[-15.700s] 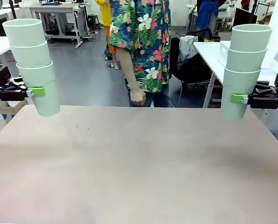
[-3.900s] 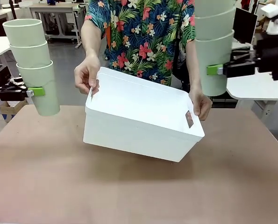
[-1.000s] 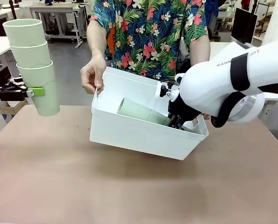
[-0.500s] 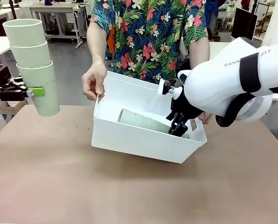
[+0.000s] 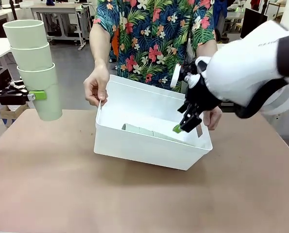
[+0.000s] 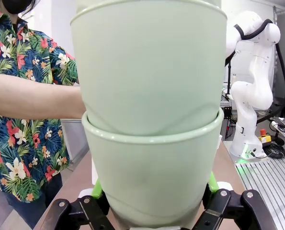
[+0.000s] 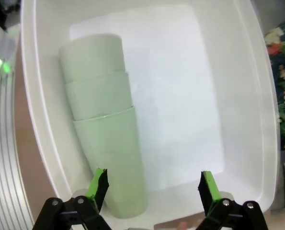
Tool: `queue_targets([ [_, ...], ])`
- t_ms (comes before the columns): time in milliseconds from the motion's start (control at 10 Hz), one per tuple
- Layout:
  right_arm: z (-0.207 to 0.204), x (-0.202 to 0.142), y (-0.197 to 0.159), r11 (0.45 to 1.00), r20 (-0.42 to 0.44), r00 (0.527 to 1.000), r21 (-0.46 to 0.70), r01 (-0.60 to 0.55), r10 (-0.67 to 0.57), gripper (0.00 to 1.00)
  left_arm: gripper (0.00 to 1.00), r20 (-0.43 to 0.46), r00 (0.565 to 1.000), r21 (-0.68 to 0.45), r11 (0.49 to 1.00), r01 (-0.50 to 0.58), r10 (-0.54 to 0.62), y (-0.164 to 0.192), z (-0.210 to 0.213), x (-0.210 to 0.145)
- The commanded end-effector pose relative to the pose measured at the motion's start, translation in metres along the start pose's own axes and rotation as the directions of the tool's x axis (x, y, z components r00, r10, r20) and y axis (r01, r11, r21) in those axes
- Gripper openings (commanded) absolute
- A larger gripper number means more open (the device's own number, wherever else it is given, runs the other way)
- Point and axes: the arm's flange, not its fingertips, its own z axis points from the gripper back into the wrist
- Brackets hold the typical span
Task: Stack the cups and store them in the basket.
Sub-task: Place the stack of Reusable plastic cups into the Pantry Basket.
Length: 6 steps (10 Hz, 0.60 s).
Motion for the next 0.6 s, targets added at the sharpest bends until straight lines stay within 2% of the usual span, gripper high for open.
queue_targets([
  [0,0.032,-0.002,-0.013,0.998,0.122,0.991,0.046,0.046,-0.051,1.0,0.87,0.004,1.0,-0.004,1.0,0.011,-0.011,-0.002,-0.001,0.004],
  [300,0.08,-0.002,-0.052,0.991,0.274,0.954,0.099,0.095,-0.119,1.0,0.87,0.004,1.0,-0.004,1.0,0.011,-0.011,-0.002,-0.001,0.004],
  [500,0.119,-0.028,-0.08,0.984,0.38,0.912,0.145,0.104,-0.152,1.0,0.87,0.004,1.0,-0.004,1.0,0.011,-0.011,-0.002,-0.001,0.004],
])
